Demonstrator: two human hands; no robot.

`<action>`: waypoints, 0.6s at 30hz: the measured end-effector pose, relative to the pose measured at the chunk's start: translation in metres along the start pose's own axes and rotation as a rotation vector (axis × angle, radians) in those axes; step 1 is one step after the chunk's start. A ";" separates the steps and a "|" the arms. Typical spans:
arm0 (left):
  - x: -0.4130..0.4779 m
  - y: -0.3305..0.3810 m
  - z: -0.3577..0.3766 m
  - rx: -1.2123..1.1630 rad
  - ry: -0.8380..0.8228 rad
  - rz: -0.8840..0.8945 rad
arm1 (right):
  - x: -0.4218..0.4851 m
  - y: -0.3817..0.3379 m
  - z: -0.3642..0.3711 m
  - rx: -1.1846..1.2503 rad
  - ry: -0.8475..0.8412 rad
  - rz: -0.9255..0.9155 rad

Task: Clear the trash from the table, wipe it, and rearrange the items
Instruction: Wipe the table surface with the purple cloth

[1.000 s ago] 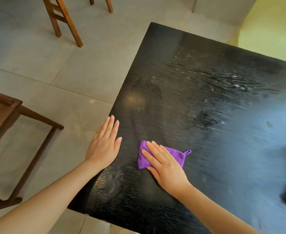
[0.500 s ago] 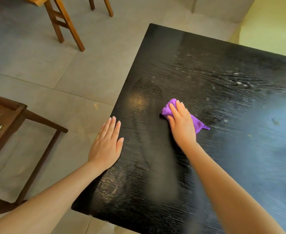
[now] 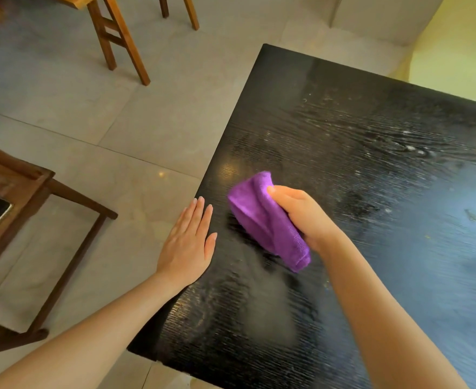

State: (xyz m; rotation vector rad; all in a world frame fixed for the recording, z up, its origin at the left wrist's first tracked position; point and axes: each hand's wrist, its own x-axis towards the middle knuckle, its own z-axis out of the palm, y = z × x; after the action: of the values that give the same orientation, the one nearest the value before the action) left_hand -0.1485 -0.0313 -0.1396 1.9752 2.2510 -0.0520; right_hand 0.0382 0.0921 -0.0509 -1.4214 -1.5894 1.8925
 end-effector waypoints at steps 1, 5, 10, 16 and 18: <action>0.000 0.000 0.000 0.001 0.003 0.000 | 0.007 0.002 -0.001 -0.101 -0.001 0.017; -0.001 0.002 -0.002 -0.007 0.021 0.000 | 0.011 0.013 -0.004 -0.750 0.360 -0.104; 0.000 0.001 -0.002 -0.013 0.026 0.002 | -0.016 0.035 0.013 -1.095 0.291 -0.224; 0.000 0.001 -0.002 -0.013 0.014 0.008 | -0.011 0.075 0.017 -1.300 0.075 -0.394; 0.000 0.000 -0.002 0.003 0.013 0.006 | -0.008 0.087 0.020 -1.403 0.080 -0.445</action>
State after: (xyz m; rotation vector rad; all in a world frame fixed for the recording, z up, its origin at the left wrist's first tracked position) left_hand -0.1482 -0.0310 -0.1377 1.9895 2.2544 -0.0418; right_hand 0.0568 0.0440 -0.1239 -1.2045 -3.0066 0.2804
